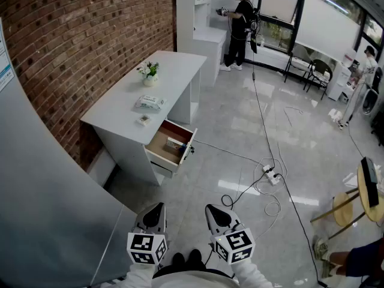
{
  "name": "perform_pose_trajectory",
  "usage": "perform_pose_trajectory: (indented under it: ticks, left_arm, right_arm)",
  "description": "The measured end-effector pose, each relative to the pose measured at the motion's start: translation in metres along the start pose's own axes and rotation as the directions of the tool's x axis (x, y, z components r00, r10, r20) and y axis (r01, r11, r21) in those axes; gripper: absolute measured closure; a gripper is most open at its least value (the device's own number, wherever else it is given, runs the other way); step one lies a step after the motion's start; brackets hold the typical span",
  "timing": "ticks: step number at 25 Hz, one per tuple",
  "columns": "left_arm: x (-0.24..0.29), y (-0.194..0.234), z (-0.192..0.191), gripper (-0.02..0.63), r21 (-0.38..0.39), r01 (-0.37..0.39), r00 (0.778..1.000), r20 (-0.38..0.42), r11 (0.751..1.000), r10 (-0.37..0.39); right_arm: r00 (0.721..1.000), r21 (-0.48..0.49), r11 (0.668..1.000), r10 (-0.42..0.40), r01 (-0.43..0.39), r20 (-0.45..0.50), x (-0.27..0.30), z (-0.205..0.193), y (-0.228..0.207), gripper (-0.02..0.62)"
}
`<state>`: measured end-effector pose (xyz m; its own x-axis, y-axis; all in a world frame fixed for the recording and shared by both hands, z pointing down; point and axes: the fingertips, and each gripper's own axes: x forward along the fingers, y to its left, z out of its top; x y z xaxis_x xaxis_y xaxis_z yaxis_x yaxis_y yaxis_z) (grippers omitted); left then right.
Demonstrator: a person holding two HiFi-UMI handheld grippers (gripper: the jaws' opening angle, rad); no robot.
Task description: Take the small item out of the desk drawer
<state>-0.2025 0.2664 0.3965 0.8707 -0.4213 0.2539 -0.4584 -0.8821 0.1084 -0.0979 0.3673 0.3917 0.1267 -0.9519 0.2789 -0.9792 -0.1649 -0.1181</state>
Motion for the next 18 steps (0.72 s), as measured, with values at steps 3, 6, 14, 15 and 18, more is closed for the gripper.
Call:
perform_pose_trajectory:
  ticks: [3, 6, 14, 15, 18]
  left_arm:
    - [0.003, 0.000, 0.001, 0.589, -0.004, -0.001, 1.000, 0.002, 1.000, 0.001]
    - [0.005, -0.003, 0.001, 0.588, -0.004, -0.005, 1.000, 0.005, 1.000, 0.005]
    - [0.005, -0.010, 0.000, 0.588, 0.001, -0.025, 1.000, 0.004, 1.000, 0.025]
    - [0.005, -0.010, 0.000, 0.588, 0.001, -0.028, 1.000, 0.002, 1.000, 0.028]
    - [0.008, -0.009, -0.002, 0.588, 0.003, -0.038, 0.999, -0.009, 0.999, 0.038]
  right_arm:
    - [1.000, 0.002, 1.000, 0.008, -0.008, -0.003, 0.002, -0.001, -0.001, 0.569]
    - [1.000, 0.015, 1.000, 0.021, -0.021, -0.001, 0.003, -0.002, -0.004, 0.569]
    - [1.000, 0.032, 0.999, 0.022, -0.021, -0.004, 0.005, -0.004, -0.017, 0.568]
    - [1.000, 0.032, 0.999, 0.019, -0.019, -0.005, 0.006, -0.004, -0.018, 0.566]
    - [1.000, 0.038, 0.999, 0.026, -0.026, -0.005, 0.010, -0.004, -0.022, 0.566]
